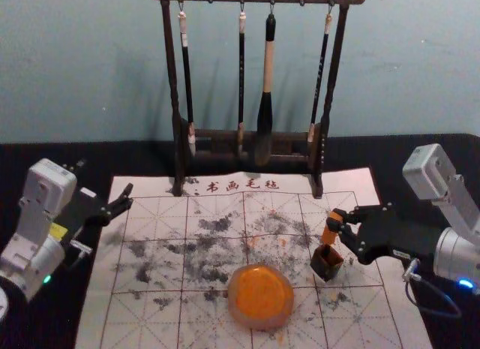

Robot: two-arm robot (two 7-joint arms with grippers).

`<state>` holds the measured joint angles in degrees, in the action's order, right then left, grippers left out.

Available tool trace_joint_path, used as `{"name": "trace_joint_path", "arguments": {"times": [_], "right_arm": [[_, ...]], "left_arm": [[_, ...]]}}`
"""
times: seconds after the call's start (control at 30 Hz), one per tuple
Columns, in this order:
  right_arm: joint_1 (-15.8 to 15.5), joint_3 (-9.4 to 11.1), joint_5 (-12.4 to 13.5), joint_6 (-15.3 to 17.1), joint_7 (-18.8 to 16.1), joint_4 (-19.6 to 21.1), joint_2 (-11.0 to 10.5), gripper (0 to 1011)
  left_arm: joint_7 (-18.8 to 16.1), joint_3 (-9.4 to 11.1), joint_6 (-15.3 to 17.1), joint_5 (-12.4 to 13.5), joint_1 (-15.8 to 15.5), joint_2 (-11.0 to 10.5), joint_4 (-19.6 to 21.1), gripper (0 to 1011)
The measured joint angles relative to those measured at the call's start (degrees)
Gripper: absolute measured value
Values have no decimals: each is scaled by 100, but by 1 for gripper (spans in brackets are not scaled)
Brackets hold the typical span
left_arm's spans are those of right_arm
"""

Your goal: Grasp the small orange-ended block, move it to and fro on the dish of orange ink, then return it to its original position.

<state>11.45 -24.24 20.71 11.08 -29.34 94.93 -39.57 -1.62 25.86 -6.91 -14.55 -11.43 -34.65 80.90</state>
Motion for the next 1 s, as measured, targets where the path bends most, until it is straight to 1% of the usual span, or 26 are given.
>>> {"name": "trace_joint_path", "arguments": {"times": [0.17, 0.3, 0.53, 0.73, 1.0], "right_arm": [[-117, 111, 40, 29, 29, 55, -20, 82], [-175, 150, 52, 37, 20, 78, -31, 82], [-251, 172, 68, 77, -10, 106, -44, 82], [-305, 182, 137, 132, -64, 101, -45, 82], [-274, 126, 153, 165, -98, -14, -5, 82]], "left_arm": [[0, 0, 0, 0, 0, 0, 0, 1001], [0, 0, 0, 0, 0, 0, 0, 1001], [0, 0, 0, 0, 0, 0, 0, 1001], [0, 0, 0, 0, 0, 0, 0, 1001], [0, 0, 0, 0, 0, 0, 0, 1001]]}}
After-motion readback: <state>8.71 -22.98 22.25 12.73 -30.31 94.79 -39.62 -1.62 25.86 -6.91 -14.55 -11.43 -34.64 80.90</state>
